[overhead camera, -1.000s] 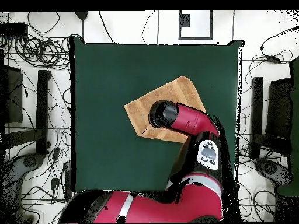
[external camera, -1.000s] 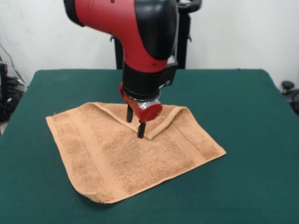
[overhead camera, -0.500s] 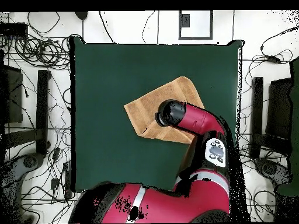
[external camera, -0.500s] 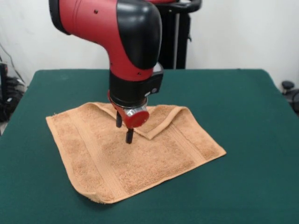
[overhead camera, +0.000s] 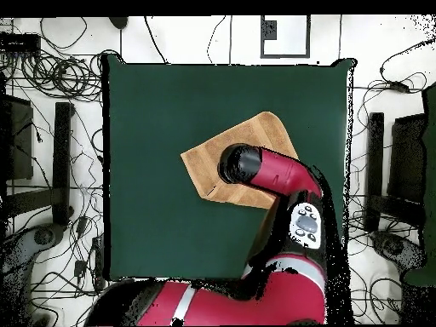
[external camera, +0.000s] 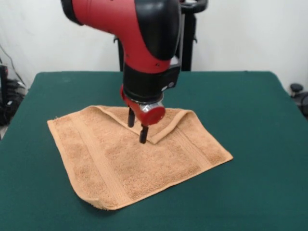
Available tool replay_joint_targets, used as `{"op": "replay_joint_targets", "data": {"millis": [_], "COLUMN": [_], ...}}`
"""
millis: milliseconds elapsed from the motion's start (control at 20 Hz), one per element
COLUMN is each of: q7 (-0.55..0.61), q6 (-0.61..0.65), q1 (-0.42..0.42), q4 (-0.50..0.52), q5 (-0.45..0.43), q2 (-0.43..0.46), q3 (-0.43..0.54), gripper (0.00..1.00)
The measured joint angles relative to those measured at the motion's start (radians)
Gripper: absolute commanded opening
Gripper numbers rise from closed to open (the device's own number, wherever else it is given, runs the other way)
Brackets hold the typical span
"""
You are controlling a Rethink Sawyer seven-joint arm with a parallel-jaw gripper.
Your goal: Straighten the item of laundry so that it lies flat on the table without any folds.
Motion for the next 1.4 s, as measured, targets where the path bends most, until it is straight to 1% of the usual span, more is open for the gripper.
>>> {"op": "replay_joint_targets", "data": {"millis": [450, 1100, 1400], "q7": [0.0, 0.0, 0.0], "q6": [0.0, 0.0, 0.0], "q1": [0.045, 0.018, 0.012], "q4": [0.001, -0.004, 0.019], "q5": [0.0, -0.001, -0.001], "q2": [-0.078, -0.075, -0.086], "q3": [0.0, 0.0, 0.002], "gripper": [1.0, 1.0, 1.0]}}
